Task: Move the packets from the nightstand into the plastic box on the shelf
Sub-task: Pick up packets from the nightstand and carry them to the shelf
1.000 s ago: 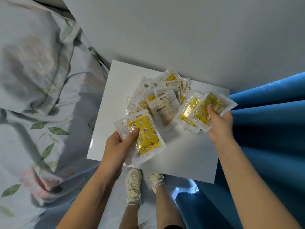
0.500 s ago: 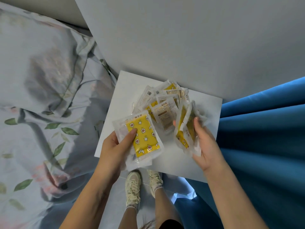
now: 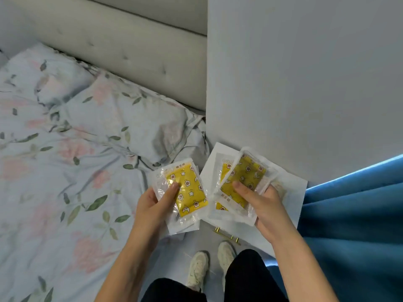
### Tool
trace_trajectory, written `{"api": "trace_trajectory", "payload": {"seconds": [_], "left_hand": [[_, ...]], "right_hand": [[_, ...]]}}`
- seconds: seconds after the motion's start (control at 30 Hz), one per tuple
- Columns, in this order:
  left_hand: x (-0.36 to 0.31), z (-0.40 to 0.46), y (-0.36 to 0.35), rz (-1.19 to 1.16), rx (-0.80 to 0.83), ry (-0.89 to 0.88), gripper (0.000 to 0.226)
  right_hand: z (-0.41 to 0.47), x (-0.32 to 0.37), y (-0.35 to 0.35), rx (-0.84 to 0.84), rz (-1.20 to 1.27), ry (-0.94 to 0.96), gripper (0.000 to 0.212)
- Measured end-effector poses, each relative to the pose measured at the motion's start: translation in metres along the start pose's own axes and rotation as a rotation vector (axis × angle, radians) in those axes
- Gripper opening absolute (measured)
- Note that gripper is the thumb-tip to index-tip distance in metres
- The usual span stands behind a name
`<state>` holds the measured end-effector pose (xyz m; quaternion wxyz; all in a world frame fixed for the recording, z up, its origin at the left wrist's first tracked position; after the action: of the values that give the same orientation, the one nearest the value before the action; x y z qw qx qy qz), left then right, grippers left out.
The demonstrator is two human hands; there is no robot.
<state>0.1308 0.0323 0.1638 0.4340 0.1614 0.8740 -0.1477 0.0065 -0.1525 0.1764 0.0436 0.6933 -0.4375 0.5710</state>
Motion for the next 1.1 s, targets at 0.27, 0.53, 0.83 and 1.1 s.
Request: {"api": "trace_trajectory", "payload": {"seconds": [0.27, 0.53, 0.83, 1.1], "left_hand": [[-0.010, -0.104, 0.020, -0.083, -0.191, -0.080, 0.028], [0.009, -0.183, 0.047, -0.291, -0.474, -0.182, 0.042], [0.043, -0.308, 0.141, -0.522, -0.867, -0.355, 0.091], [0.130, -0.464, 0.250, -0.776, -1.167, -0.381, 0.039]], "right_hand": [[-0.059, 0.042, -0.030, 0.224, -0.186, -0.075, 0.033], [-0.067, 0.064, -0.063, 0.460, -0.395, -0.102, 0.032], [-0.144, -0.004, -0.192, 0.891, -0.553, -0.256, 0.042], [-0.296, -0.115, -0.319, 1.247, -0.584, -0.393, 0.033]]}}
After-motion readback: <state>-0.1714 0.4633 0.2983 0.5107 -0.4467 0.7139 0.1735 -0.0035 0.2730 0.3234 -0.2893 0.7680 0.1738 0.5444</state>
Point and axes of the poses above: each hand's wrist, its own z-axis towards the middle knuckle, its own y-axis out of the back of the hand, x = y × z, the point moved 7 cm from there along z, towards the middle knuckle, and after that the axes turned 7 degrees about y, right-handed, at the moved point
